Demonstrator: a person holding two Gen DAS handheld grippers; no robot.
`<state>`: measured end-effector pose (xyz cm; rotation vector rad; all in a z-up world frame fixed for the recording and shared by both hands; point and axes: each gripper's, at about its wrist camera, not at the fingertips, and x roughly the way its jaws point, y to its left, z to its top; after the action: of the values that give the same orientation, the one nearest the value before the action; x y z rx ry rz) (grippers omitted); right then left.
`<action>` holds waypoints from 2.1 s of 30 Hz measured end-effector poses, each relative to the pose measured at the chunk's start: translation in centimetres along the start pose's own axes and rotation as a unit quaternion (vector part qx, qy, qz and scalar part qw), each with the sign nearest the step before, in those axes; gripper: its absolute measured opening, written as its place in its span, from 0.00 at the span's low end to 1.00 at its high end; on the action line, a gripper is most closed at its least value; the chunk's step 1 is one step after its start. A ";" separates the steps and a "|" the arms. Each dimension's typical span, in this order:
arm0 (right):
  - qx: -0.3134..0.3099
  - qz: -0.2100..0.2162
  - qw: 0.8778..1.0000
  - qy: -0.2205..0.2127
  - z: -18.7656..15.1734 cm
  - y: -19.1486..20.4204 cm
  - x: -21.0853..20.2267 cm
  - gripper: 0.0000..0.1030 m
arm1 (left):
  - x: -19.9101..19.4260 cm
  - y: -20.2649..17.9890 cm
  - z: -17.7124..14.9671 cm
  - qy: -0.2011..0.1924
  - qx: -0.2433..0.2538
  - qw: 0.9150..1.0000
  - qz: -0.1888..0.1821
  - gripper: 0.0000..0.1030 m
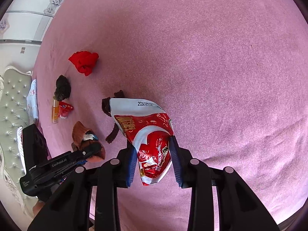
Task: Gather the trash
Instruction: 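Carry the brown sock and red wrapper over to the yellow basin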
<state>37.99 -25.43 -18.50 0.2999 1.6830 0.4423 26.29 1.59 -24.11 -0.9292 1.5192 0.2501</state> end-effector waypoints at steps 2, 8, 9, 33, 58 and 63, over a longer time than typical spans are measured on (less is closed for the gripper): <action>0.011 0.013 1.000 -0.001 -0.9 -0.6 -0.6 0.31 | -0.2 0.1 -1.4 0.004 0.012 1.000 -0.001 0.16; 0.021 0.024 0.999 -0.005 -4.2 -1.7 -2.1 0.31 | -1.2 0.4 -6.1 0.013 0.036 0.999 -0.014 0.16; 0.020 0.023 1.000 -0.006 -4.9 -1.7 -2.4 0.31 | -1.4 0.4 -6.9 0.014 0.039 0.999 -0.016 0.16; 0.067 0.061 0.992 -0.082 -22.9 -4.8 -9.2 0.31 | -4.9 0.4 -24.9 0.052 0.187 0.980 -0.029 0.16; 0.097 0.052 0.981 -0.158 -30.3 -17.7 -21.1 0.31 | -0.3 -15.4 -37.5 0.070 0.293 0.953 -0.040 0.16; 0.130 0.053 0.974 -0.177 -33.4 -23.2 -23.7 0.31 | 2.4 -19.9 -41.9 0.092 0.333 0.938 -0.032 0.16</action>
<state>10.03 -60.41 -4.05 0.6274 1.3774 0.2287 9.05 -39.41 -10.73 -0.4596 1.5853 -0.3977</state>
